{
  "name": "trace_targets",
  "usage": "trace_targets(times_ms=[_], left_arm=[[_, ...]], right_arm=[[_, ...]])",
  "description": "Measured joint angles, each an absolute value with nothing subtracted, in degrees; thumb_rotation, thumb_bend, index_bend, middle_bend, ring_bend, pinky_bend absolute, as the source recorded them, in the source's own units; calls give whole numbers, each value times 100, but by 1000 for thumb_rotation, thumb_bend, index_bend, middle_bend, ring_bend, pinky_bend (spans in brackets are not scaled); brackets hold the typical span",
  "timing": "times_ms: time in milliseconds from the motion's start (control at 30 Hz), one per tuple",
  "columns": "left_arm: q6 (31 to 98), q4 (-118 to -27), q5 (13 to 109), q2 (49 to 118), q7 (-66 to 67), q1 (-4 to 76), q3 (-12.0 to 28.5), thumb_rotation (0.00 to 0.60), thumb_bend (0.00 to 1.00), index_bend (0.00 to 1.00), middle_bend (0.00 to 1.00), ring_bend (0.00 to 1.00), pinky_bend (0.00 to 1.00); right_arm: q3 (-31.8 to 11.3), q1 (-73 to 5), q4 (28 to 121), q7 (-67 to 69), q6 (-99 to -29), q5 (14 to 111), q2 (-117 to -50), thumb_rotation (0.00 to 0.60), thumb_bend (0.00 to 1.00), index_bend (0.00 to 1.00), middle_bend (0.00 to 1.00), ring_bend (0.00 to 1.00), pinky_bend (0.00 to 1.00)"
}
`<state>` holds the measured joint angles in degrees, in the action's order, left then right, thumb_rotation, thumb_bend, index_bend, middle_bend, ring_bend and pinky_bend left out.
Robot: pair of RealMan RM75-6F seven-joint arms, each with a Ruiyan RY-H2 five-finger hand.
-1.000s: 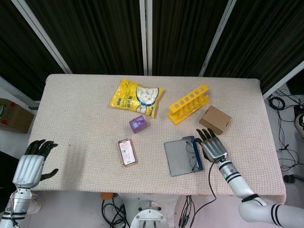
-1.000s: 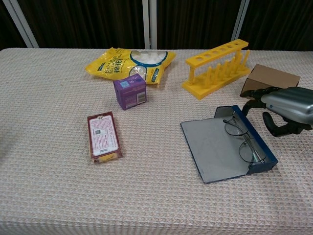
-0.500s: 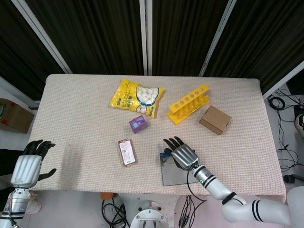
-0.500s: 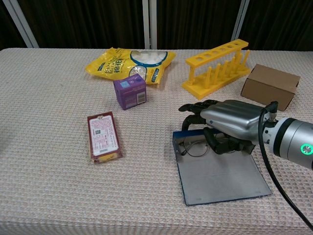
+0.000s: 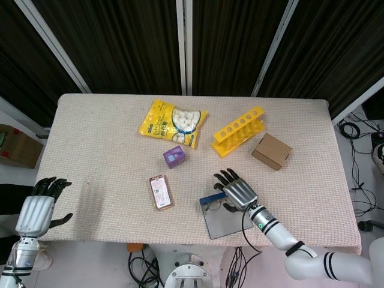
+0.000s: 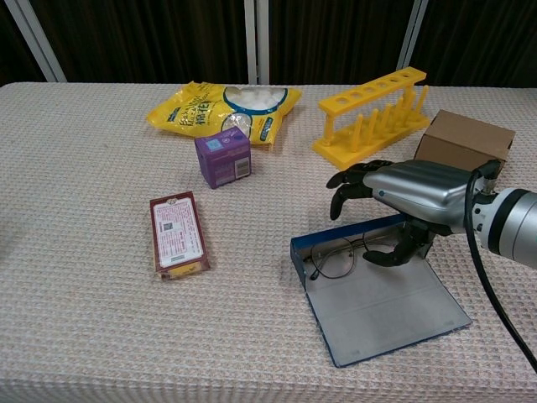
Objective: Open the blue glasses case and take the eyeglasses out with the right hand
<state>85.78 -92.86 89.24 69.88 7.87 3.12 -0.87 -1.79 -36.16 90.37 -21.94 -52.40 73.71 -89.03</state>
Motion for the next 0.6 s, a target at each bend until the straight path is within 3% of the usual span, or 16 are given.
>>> trace_targets(times_ms=[600], left_arm=[[8636,-9314,8916,6946,820,268,-86,600,84,253,198,120,141]], right_arm=[[-201,-3657,9056,-2021,-5199,7315,-8772,600,449,443,179,0,0]])
